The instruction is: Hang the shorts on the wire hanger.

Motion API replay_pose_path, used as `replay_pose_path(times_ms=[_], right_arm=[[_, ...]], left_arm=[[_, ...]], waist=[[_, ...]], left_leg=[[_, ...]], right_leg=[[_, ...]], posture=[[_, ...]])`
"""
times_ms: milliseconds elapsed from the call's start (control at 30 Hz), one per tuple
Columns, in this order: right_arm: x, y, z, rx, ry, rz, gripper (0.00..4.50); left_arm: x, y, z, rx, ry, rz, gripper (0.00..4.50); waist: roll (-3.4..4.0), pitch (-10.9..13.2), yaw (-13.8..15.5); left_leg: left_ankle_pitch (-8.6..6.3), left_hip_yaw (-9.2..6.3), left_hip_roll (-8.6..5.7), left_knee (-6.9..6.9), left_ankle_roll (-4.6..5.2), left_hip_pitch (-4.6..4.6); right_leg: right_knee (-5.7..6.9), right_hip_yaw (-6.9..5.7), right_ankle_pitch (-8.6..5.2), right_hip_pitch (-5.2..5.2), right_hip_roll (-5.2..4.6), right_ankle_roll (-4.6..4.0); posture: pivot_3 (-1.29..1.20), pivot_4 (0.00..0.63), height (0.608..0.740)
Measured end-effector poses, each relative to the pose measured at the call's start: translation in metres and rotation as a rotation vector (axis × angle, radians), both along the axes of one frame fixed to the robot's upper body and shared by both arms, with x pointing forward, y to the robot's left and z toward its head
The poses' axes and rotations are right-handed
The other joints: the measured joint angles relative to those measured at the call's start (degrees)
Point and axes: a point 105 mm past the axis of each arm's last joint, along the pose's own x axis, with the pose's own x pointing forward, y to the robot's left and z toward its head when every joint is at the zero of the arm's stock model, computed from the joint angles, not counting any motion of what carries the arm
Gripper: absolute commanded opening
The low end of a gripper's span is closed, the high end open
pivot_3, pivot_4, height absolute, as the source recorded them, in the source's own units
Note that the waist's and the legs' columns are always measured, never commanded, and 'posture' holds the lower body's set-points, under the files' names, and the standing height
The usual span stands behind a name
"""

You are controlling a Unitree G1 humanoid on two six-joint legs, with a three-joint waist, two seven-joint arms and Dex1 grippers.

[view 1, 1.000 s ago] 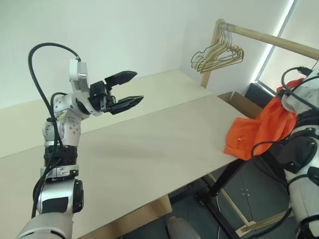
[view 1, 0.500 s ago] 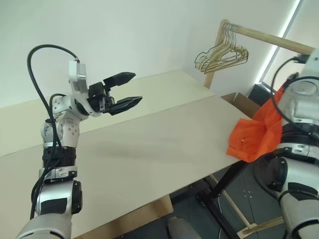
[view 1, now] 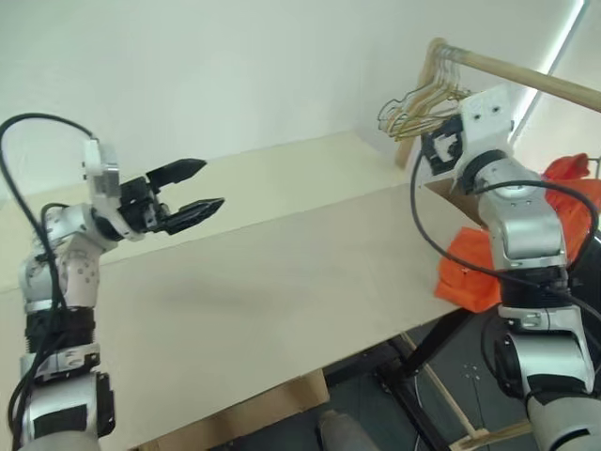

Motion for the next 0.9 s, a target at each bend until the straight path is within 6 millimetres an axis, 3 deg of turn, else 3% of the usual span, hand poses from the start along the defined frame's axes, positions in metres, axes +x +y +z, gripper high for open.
replay_pose_path(times_ms=[100,267,500,633,900], right_arm=[[-0.009,0.015,-0.030,-0.109,0.113,0.164,4.44],[-0.025,0.032,-0.075,-0.210,0.243,0.361,4.44],[-0.045,0.021,-0.116,-0.290,0.363,0.460,4.44],[-0.046,0.017,-0.124,-0.294,0.393,0.461,4.44],[-0.048,0.011,-0.127,-0.307,0.408,0.447,4.44]], left_arm=[[-0.015,0.030,-0.017,0.055,0.071,0.122,4.36],[-0.034,0.049,-0.038,0.104,0.150,0.232,4.36],[-0.047,0.062,-0.054,0.146,0.192,0.366,4.36],[-0.048,0.060,-0.054,0.155,0.186,0.386,4.36],[-0.047,0.057,-0.053,0.160,0.178,0.387,4.36]], waist=[[-0.12,0.09,3.01],[-0.18,0.23,9.78],[-0.23,0.26,19.47],[-0.24,0.26,22.23],[-0.25,0.25,23.43]], left_leg=[[-0.01,-0.02,0.05,-0.03,0.01,-0.02],[-0.01,0.04,0.06,-0.04,0.00,-0.04],[-0.02,0.22,0.06,-0.10,-0.02,-0.13],[-0.01,0.28,0.05,-0.10,-0.02,-0.47],[0.00,0.63,0.04,-0.09,-0.03,-0.81]], right_leg=[[-0.01,-0.07,-0.01,-0.07,-0.01,-0.03],[-0.01,-0.11,-0.02,-0.16,-0.07,-0.10],[-0.03,-0.23,-0.06,-0.37,-0.08,-0.33],[0.06,-0.27,-0.02,-0.74,0.05,-0.49],[0.02,-0.38,-0.05,-0.98,0.11,-0.57]], posture=[[-0.01,0.000,0.740],[0.09,0.000,0.740],[0.18,0.000,0.740],[0.18,0.000,0.740],[0.17,0.000,0.740]])
